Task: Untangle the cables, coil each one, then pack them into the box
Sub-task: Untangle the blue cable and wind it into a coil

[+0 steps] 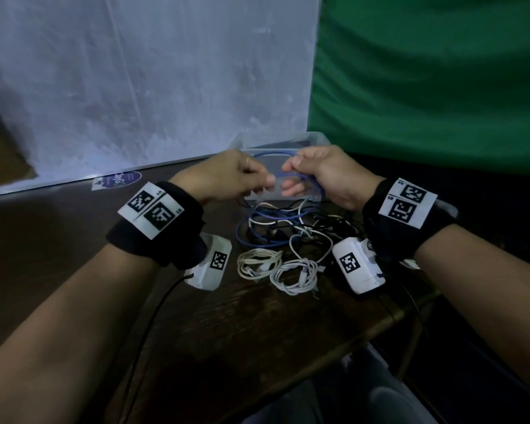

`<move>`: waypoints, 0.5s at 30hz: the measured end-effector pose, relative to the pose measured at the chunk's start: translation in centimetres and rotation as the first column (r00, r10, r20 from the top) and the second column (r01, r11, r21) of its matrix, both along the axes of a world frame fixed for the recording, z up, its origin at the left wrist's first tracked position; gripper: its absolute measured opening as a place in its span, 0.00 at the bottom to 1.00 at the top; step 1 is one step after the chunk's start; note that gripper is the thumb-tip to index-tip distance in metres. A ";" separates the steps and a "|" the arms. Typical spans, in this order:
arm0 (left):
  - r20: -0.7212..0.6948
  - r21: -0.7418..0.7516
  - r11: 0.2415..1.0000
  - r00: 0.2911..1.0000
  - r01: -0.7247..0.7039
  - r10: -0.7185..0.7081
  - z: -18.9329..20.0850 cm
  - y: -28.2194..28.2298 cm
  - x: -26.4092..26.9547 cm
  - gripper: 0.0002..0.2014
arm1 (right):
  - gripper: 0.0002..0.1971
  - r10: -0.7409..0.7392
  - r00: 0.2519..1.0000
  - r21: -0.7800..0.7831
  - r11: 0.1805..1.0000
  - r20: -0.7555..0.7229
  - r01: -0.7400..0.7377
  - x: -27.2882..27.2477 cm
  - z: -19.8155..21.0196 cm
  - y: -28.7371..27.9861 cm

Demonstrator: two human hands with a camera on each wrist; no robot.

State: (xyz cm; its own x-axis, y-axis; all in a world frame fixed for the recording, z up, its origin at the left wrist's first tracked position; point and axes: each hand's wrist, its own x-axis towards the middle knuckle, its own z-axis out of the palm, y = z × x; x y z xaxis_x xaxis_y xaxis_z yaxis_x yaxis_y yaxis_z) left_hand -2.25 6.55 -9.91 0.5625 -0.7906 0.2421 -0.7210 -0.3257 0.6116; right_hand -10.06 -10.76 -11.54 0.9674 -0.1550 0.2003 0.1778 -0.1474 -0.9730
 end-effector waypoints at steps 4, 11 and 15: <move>0.058 -0.211 0.972 0.992 -0.098 0.113 0.6 0.4 1.1 0.09 | 0.14 -0.019 1.000 -0.036 0.999 -0.004 0.019 -0.4 0.3 -0.1; -0.266 -0.572 0.717 0.917 -0.398 0.297 0.7 0.5 2.0 0.16 | 0.14 0.073 0.997 0.177 0.981 0.005 -0.073 -1.2 0.6 -0.6; -0.390 -0.541 0.678 0.862 -0.498 0.323 0.2 0.4 2.1 0.17 | 0.14 0.069 0.997 0.254 0.964 0.022 -0.072 -1.5 1.0 -0.2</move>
State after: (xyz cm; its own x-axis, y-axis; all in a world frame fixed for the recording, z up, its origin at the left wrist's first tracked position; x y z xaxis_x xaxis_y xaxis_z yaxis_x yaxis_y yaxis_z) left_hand -0.11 6.96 -9.70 0.9007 -0.1944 0.3884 -0.4044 -0.0492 0.9132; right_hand -11.55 -11.01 -10.55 0.9753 -0.1339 0.1755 0.1916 0.1186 -0.9743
